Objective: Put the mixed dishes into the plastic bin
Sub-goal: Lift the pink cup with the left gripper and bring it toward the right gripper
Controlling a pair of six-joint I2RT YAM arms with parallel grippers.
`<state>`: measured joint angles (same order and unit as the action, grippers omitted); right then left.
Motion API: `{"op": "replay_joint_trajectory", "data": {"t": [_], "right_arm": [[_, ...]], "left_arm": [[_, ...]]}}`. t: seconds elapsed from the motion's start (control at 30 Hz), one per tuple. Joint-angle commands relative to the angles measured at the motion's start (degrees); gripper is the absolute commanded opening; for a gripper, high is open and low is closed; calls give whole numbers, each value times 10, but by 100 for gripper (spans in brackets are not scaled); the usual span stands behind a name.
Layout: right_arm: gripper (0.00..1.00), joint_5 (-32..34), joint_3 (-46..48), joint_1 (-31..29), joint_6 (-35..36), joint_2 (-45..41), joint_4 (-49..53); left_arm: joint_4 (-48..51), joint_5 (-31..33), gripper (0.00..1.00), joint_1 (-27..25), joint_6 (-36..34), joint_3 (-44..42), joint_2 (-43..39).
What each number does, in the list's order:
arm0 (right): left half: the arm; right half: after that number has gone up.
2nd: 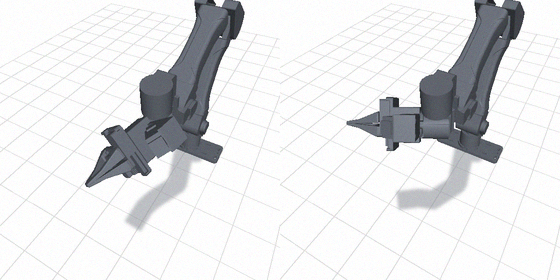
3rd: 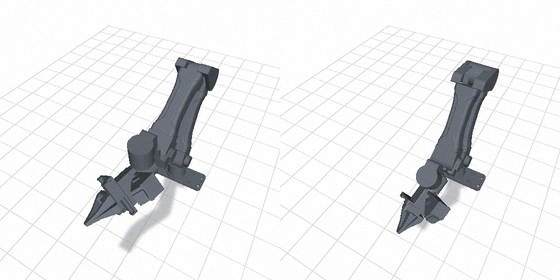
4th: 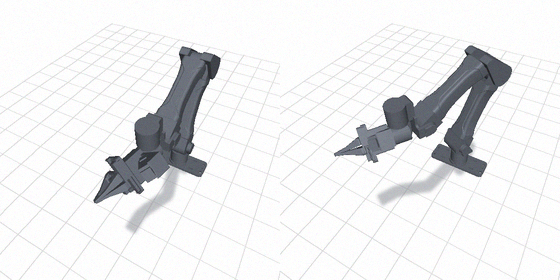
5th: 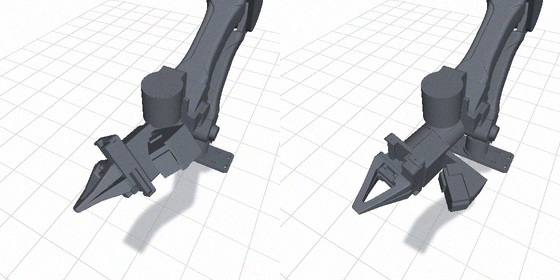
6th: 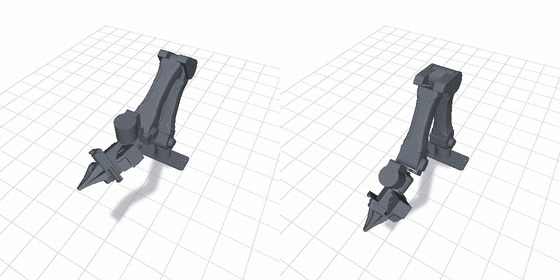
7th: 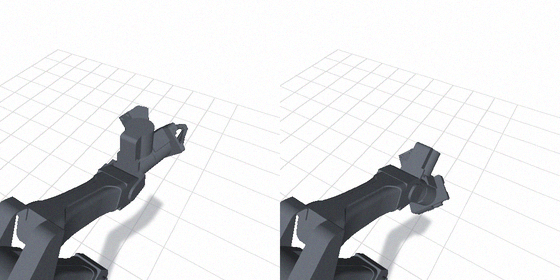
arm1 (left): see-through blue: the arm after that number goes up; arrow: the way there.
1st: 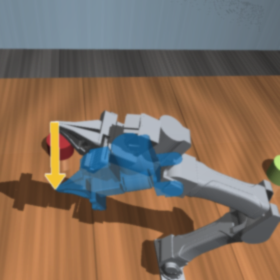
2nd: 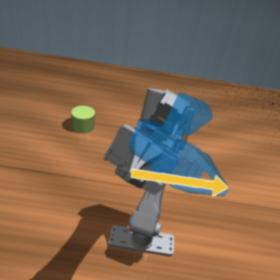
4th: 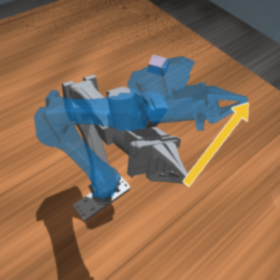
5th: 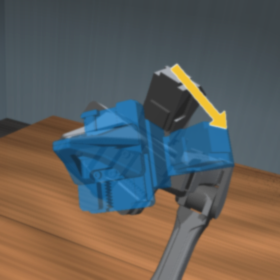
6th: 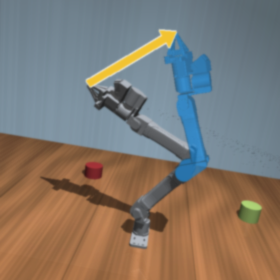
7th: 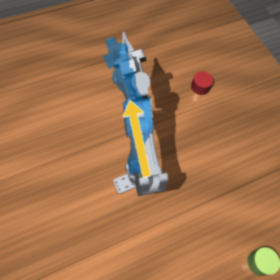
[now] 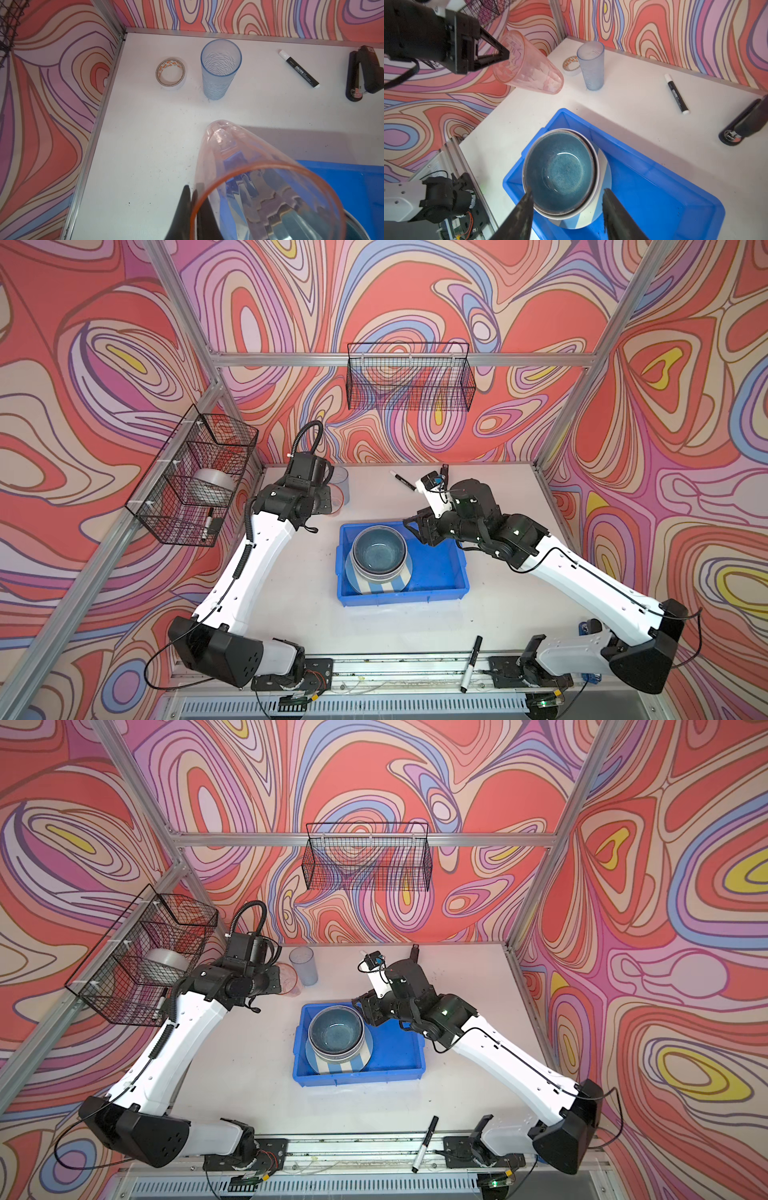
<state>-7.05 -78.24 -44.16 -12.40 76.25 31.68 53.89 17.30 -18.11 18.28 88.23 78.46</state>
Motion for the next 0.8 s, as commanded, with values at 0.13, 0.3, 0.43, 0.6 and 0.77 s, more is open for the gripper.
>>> {"op": "replay_joint_trajectory", "data": {"t": [0.13, 0.3, 0.43, 0.6, 0.77], "right_arm": [[54, -19, -32, 2, -38, 31, -36], [54, -15, -44, 3, -51, 45, -42], [55, -9, -53, 2, -60, 55, -41], [55, -14, -62, 2, -66, 64, -40], [55, 3, -63, 3, -75, 70, -40]], "left_arm": [[31, 84, 0, -108, 30, 23, -20], [1, 119, 0, -185, 47, 20, -7], [-11, 128, 0, -222, 55, 28, 13], [-19, 143, 0, -251, 57, 41, 39], [-20, 150, 0, -267, 61, 56, 55]]}}
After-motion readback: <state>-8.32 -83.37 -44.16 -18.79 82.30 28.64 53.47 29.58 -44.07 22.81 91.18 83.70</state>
